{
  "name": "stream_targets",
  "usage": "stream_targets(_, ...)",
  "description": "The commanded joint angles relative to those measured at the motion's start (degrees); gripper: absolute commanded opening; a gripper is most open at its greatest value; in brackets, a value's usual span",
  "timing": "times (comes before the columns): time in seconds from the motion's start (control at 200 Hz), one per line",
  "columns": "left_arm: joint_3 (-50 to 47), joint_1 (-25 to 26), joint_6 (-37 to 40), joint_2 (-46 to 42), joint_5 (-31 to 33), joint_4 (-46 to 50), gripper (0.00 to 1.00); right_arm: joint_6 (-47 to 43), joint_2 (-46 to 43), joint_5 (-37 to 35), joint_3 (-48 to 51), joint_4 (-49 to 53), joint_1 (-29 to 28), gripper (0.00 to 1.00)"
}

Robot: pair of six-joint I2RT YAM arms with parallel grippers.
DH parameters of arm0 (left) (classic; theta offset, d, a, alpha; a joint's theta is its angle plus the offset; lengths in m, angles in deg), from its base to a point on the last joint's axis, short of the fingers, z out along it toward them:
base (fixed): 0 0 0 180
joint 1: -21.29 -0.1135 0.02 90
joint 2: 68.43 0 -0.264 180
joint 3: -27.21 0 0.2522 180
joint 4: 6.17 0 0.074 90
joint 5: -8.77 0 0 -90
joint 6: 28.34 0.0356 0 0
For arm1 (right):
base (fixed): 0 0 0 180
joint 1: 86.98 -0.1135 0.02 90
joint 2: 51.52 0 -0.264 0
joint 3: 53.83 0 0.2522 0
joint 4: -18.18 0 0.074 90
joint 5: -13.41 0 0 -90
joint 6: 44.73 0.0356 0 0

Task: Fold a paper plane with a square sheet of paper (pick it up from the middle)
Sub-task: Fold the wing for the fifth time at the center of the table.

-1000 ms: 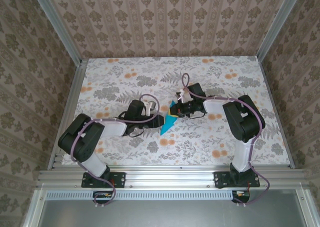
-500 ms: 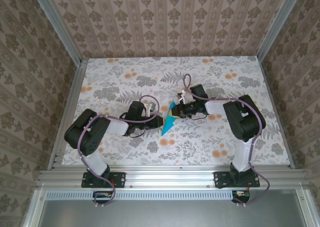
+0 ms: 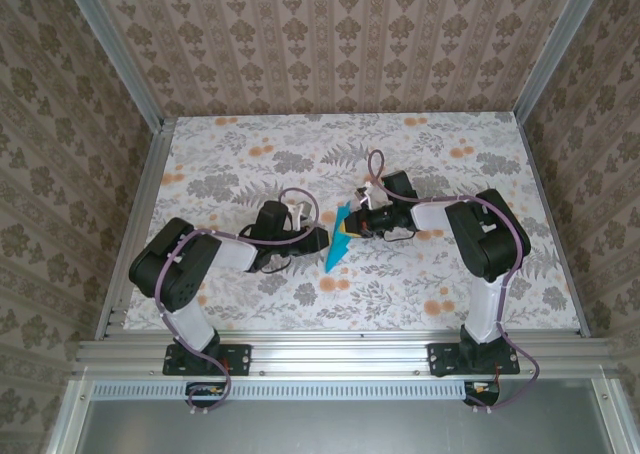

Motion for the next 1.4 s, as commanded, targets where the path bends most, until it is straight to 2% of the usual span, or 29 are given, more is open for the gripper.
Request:
stream_targets(0.0, 0.93, 1.15, -0.58, 0.17, -0.21, -1.84, 0.37, 0.27, 0.92, 1.24, 0.86, -1.99, 0.50, 0.06)
stream_targets(0.24, 3.31, 2.68, 1.73, 2.35, 0.12, 1.69, 0.29, 1.10, 0.84, 1.54, 1.37, -3.03, 0.87, 0.08)
stream_targets(0.4, 4.22, 3.38, 2.63, 2.79, 0.57, 3.45, 0.27, 1.64, 0.75, 1.11, 1.80, -3.38, 1.12, 0.12)
stream_targets(0.8, 8.34, 5.99, 4.90, 2.44, 5.68, 12.81, 0.25, 0.86, -0.77, -4.07, 2.75, -0.58, 1.32, 0.33)
stream_targets(1.11, 10.58, 8.04, 0.51, 3.74, 10.65, 14.88, 0.25, 0.60, -3.45, -8.52, 4.79, 0.27, 1.31, 0.43)
stream_targets(1.395, 11.57, 9.81, -4.63, 4.39, 15.31, 14.82, 0.26, 1.99, -2.68, -8.66, 6.09, -1.99, 1.19, 0.41)
